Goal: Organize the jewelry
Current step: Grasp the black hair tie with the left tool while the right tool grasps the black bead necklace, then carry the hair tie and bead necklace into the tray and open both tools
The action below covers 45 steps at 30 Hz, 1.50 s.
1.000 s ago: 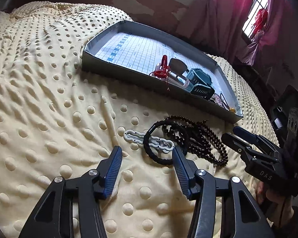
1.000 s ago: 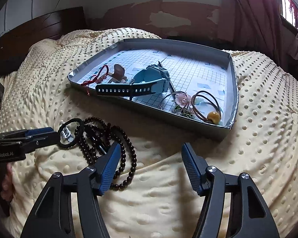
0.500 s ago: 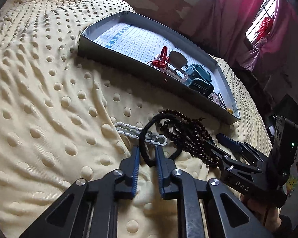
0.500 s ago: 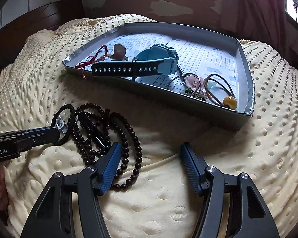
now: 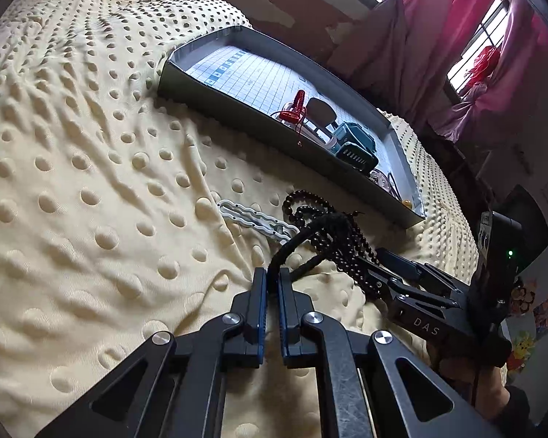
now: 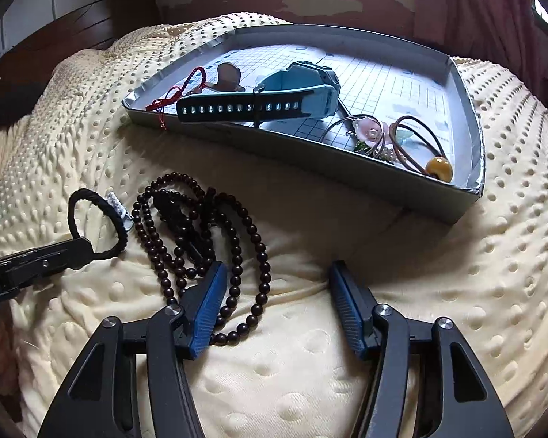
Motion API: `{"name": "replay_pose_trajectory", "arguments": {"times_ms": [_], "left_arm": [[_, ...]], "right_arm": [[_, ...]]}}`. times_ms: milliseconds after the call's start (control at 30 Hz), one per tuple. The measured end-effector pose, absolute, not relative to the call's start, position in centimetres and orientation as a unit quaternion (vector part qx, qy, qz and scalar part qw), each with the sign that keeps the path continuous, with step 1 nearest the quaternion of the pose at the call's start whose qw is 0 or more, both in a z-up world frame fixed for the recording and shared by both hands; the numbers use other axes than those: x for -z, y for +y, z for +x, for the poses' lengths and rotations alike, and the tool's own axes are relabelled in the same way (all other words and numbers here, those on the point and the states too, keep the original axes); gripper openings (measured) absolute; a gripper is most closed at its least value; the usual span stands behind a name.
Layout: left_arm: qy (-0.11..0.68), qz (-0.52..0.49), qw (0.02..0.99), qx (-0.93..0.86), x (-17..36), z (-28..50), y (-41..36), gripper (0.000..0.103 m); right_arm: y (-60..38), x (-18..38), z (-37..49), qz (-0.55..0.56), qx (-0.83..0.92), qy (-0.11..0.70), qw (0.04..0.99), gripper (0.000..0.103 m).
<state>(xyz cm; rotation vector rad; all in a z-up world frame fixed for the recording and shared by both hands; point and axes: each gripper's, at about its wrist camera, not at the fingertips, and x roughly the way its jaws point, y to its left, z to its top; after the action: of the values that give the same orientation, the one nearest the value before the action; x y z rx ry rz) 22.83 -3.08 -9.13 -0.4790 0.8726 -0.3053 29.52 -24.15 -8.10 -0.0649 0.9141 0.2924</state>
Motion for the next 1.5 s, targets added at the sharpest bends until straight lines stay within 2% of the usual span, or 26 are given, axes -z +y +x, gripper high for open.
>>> {"name": "replay_pose_trajectory", "arguments": {"times_ms": [267,433,733,967,1200,1500], "left_arm": [[0.416,-0.22,0.869,0.152,9.1,23.0,-3.5,0.006],[0.415,-0.218,0.869,0.156,9.1,23.0,-3.7,0.006],[0.407,-0.22,0.873,0.156,8.9,22.7,-3.5,0.006],[0.395,-0.219,0.879,0.152,8.5,22.3,-3.4,0.005],[0.36,-0.225,0.895,0.135,7.0,21.6,-2.8,0.005],[0.352,-0.231,0.897,0.134,6.6,21.8,-3.0,0.005]], "right_arm": [[-24.4,8.3,29.3,0.0,-0.163,0.453,0.877,0.028],[-25.1,8.6,29.5,0.025,-0.152,0.463,0.873,0.005],[-25.0,5.7,28.4,-0.009,-0.096,0.396,0.913,0.005],[-26.1,2.2,26.9,0.008,-0.109,0.315,0.943,0.005],[-26.7,-0.2,25.5,0.032,-0.126,0.266,0.955,0.005],[-26.7,-2.3,23.6,0.057,-0.158,0.204,0.964,0.005]]}}
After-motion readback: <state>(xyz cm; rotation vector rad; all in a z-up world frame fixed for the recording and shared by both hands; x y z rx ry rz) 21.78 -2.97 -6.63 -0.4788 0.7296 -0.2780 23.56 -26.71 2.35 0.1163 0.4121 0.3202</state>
